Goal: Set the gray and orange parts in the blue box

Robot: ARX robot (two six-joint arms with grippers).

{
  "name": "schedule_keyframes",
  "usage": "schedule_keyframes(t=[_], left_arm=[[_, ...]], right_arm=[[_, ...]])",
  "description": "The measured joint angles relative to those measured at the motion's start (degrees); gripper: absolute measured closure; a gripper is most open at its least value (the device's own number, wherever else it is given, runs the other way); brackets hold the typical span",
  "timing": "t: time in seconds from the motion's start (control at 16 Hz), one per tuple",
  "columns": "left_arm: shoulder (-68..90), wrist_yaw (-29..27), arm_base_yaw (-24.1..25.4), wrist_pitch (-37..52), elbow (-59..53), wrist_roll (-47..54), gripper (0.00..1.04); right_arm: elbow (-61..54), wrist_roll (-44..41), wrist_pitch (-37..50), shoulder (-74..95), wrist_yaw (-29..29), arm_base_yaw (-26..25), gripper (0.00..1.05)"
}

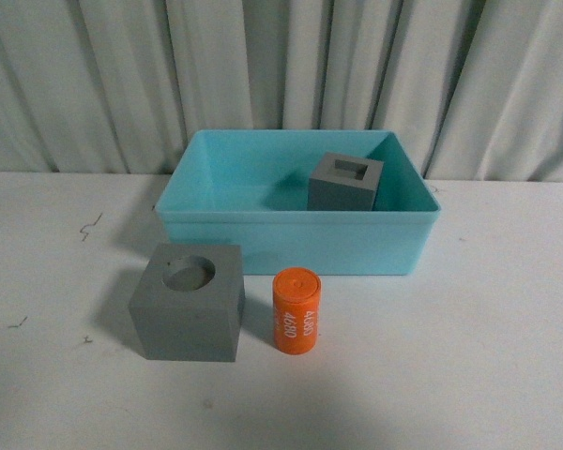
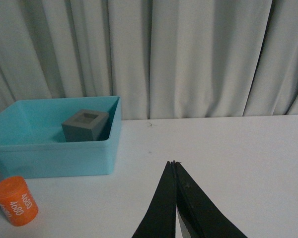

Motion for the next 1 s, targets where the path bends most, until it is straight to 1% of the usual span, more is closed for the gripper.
schedule_keyframes(t=[0.44, 0.5, 0.56, 0.63, 0.69, 0.94, 1.0], left_arm=[[0.0, 0.0, 0.0, 0.0, 0.0, 0.0, 0.07], [0.0, 0.0, 0.0, 0.0, 0.0, 0.0, 0.07], [0.0, -0.1, 0.0, 0.0, 0.0, 0.0, 0.07], [0.0, 0.0, 0.0, 0.0, 0.0, 0.0, 0.07], [0.0, 0.0, 0.0, 0.0, 0.0, 0.0, 0.07], [0.0, 0.0, 0.0, 0.0, 0.0, 0.0, 0.07], [0.0, 0.0, 0.0, 0.0, 0.0, 0.0, 0.07]], right_arm=[[0.0, 0.0, -5.7, -5.7, 0.0, 0.0, 1.03], [0.1, 0.0, -9.7, -8.4, 0.0, 0.0, 1.03], [0.0, 0.0, -16.5, -14.5, 0.0, 0.0, 1.03], [0.1, 0.0, -15.1, -15.7, -0.2, 0.0, 1.03], [0.0, 0.0, -16.3, -15.7, -0.1, 0.0, 1.03], [0.0, 0.0, -16.2, -15.7, -0.1, 0.0, 1.03], [0.0, 0.0, -16.2, -15.7, -0.1, 0.0, 0.92]])
